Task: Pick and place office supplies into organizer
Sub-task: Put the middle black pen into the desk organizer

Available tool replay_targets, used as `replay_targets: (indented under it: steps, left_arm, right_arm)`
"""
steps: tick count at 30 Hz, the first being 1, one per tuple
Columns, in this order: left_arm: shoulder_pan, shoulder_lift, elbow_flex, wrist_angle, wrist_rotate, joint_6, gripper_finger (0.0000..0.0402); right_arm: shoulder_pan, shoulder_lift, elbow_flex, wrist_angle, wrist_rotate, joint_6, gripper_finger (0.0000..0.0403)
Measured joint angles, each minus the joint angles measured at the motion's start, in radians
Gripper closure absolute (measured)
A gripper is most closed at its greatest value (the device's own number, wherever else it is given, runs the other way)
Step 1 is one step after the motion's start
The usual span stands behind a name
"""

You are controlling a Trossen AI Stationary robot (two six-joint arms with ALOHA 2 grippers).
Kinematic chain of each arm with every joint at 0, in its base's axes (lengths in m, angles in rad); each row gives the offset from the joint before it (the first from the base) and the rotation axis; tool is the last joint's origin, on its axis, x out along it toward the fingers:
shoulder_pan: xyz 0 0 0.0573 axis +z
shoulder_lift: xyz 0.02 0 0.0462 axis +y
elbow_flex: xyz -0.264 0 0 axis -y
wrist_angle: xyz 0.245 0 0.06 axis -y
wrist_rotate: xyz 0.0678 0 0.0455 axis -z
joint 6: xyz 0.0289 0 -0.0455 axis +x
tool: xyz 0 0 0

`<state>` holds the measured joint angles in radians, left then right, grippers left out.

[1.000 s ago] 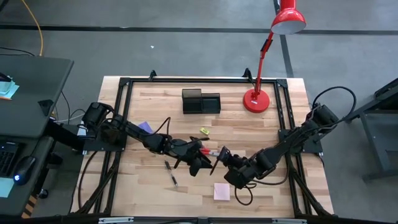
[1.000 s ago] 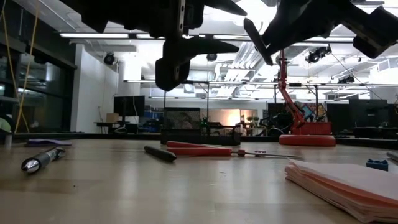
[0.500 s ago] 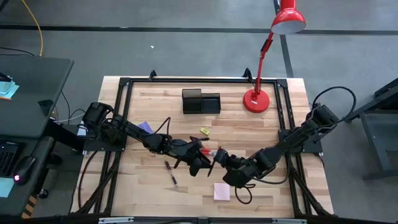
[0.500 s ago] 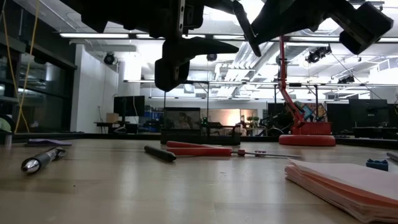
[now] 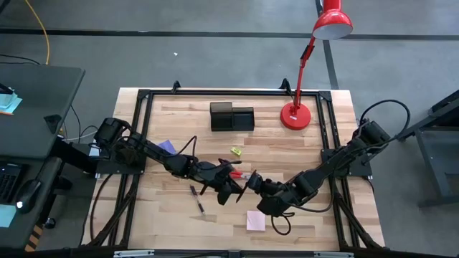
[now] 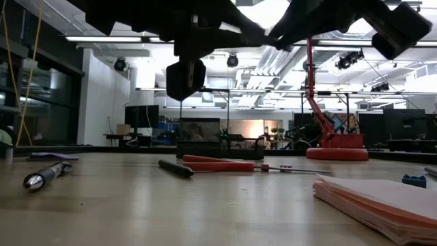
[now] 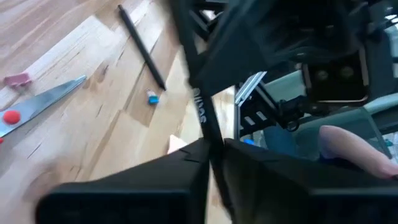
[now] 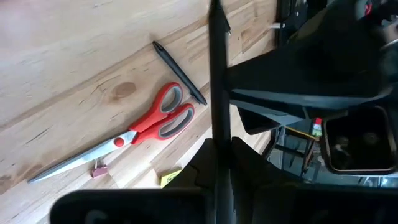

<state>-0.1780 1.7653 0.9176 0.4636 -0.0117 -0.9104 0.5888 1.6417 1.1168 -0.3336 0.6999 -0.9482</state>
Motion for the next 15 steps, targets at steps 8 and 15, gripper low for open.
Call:
replay_targets:
  steps: [8,15]
  left_arm:
    - [0.002,0.002,-0.001,0.001,-0.016,0.001,0.0311]
    - [0.001,0.002,-0.001,0.001,-0.011,0.027,0.0229]
  right_arm:
    - [0.0,-0.003,0.004,0.037,0.021,0.008,0.0399]
    - [0.0,-0.002,0.003,0.009,0.024,0.033,0.0401]
